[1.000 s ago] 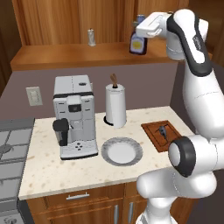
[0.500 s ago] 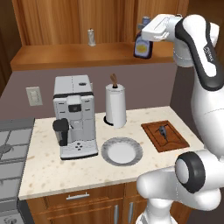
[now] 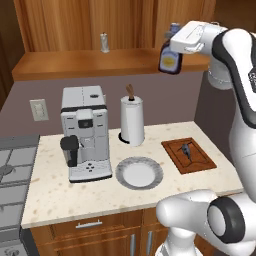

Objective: Pick the fish from the plate and place it on the cutting board. Then pick the condiment bottle from the cabinet and place it next to the cutting board.

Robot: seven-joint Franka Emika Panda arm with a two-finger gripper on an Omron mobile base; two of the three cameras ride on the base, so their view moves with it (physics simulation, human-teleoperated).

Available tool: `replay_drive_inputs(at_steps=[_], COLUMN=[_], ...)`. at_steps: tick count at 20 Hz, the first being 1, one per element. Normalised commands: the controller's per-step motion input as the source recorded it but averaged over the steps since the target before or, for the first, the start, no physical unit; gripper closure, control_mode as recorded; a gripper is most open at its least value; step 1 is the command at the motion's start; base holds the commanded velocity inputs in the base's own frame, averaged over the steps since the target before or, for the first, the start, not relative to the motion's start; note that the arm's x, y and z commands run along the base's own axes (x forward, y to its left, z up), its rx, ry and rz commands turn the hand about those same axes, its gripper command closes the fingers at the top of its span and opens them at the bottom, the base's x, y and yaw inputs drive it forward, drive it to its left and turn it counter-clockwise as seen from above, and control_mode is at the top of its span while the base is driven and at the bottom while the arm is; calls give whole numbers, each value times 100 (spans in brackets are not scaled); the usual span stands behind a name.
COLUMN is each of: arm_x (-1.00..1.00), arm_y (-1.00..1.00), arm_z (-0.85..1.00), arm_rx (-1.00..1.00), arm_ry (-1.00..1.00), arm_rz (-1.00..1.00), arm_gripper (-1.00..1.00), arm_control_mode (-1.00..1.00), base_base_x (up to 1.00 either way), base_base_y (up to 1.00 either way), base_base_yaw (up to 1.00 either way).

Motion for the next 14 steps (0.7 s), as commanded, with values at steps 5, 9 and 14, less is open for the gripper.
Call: replay_drive_inputs(at_steps=[5, 9, 14], arm_x=[-52, -47, -36], arm_y=[0, 1, 1], arm_z=[-6, -5, -3], arm_rx=[5, 4, 2], arm_ry=[5, 5, 3], arm_rz=[0, 0, 0], arm_gripper=[100, 100, 100], arm_control_mode=[-100, -100, -100], base_base_x=[0, 0, 0], base_base_y=[0, 0, 0], base_base_yaw=[0, 0, 0])
